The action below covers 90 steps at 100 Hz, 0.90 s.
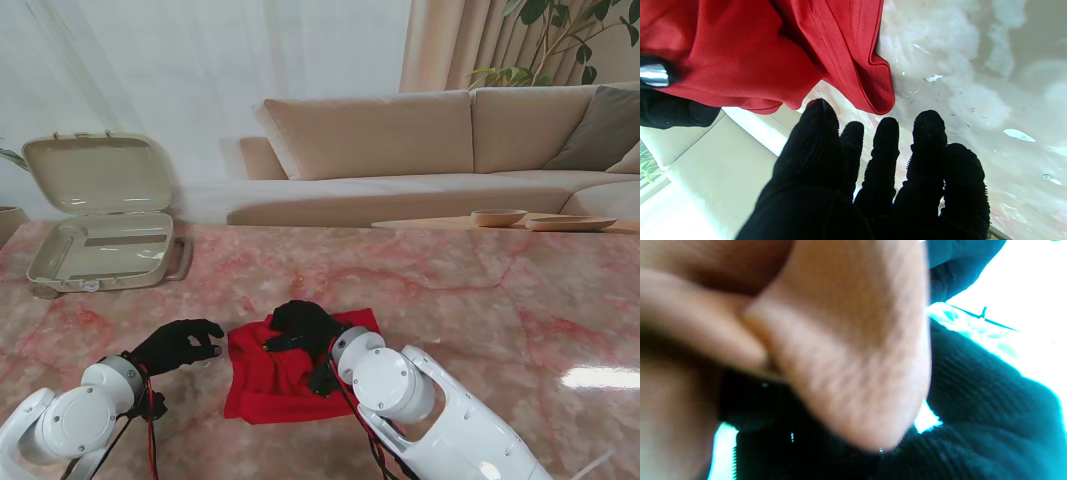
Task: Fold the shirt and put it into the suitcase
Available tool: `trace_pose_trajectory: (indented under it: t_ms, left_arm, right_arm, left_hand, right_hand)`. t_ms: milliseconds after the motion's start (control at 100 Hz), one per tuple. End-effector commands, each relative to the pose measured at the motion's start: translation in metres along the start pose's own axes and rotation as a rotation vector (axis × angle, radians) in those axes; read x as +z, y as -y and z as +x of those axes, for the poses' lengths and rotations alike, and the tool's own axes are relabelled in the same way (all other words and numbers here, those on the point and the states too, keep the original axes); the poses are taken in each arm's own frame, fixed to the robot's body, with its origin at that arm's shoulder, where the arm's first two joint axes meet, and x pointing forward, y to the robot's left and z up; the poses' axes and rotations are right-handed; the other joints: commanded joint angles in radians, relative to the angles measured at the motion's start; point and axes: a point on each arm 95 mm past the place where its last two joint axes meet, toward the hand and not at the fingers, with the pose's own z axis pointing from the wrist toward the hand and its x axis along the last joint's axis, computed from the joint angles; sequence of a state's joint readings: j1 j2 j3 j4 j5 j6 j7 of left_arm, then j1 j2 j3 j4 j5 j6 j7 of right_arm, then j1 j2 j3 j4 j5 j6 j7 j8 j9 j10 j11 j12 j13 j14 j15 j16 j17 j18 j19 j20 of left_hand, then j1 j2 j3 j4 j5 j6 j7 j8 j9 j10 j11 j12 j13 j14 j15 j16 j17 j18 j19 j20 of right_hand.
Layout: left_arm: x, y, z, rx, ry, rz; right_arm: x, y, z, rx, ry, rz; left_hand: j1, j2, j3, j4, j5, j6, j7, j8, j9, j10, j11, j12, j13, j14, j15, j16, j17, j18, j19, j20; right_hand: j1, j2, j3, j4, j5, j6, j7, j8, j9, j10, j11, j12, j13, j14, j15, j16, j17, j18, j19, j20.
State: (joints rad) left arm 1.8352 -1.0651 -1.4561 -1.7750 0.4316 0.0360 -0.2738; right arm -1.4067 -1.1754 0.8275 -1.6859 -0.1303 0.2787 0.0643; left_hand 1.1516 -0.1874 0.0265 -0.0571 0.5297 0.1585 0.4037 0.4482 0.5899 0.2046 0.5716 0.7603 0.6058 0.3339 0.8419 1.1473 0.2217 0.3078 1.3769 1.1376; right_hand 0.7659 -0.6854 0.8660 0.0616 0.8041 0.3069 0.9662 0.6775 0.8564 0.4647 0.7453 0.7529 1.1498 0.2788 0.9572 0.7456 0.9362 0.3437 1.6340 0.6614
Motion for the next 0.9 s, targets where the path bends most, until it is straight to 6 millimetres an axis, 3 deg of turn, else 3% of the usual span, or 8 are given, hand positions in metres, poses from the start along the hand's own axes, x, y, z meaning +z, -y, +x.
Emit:
trace_pose_trajectory:
  t_ms: [0, 260, 630, 890]
  left_arm:
    - [-0.001, -0.003, -0.001, -0.002, 0.008, -0.009]
    - [0.0, -0.004, -0.001, -0.008, 0.011, -0.02]
    - [0.0, -0.005, -0.002, -0.011, 0.015, -0.027]
    - [0.001, -0.005, 0.002, -0.008, -0.005, -0.017]
  right_arm:
    - [0.0, 0.005, -0.003, 0.018, 0.005, 0.035]
    - [0.001, 0.011, -0.003, 0.071, -0.011, 0.087]
    - [0.003, 0.013, 0.0, 0.096, -0.032, 0.101]
    - [-0.006, 0.005, -0.006, 0.094, -0.017, 0.086]
  left_hand:
    - [0.049, 0.036, -0.04, 0.013, 0.021, 0.006, -0.012, 0.003, -0.034, 0.011, 0.005, -0.005, -0.016, 0.038, -0.021, -0.003, -0.012, 0.013, -0.009, -0.005]
    - [0.051, 0.036, -0.039, 0.013, 0.021, 0.007, -0.013, 0.002, -0.035, 0.012, 0.004, -0.004, -0.017, 0.037, -0.022, -0.003, -0.012, 0.013, -0.009, -0.005]
    - [0.05, 0.037, -0.039, 0.013, 0.022, 0.008, -0.015, 0.002, -0.036, 0.012, 0.002, -0.008, -0.019, 0.038, -0.023, -0.003, -0.012, 0.013, -0.009, -0.004]
    - [0.038, 0.058, -0.04, 0.018, -0.006, 0.0, -0.033, -0.008, -0.056, 0.014, -0.013, -0.019, -0.035, 0.038, -0.033, -0.006, -0.026, 0.013, -0.018, -0.006]
  right_hand:
    - [-0.024, 0.03, -0.047, -0.065, 0.024, -0.041, -0.014, -0.021, -0.021, -0.021, -0.023, -0.023, -0.02, 0.066, -0.012, -0.021, -0.014, -0.006, -0.002, -0.006]
    - [-0.099, 0.195, -0.19, -0.057, 0.084, -0.036, -0.273, 0.052, -0.048, -0.016, -0.089, -0.083, -0.08, 0.09, -0.076, -0.041, -0.088, 0.017, -0.042, 0.005]
    - [-0.093, 0.215, -0.216, -0.049, 0.082, -0.032, -0.316, 0.062, -0.066, -0.017, -0.107, -0.091, -0.123, 0.1, -0.097, -0.042, -0.15, 0.027, -0.057, 0.015]
    - [-0.084, 0.218, -0.225, -0.046, 0.069, -0.038, -0.325, 0.064, -0.081, -0.029, -0.12, -0.095, -0.157, 0.098, -0.118, -0.044, -0.203, 0.028, -0.072, 0.025]
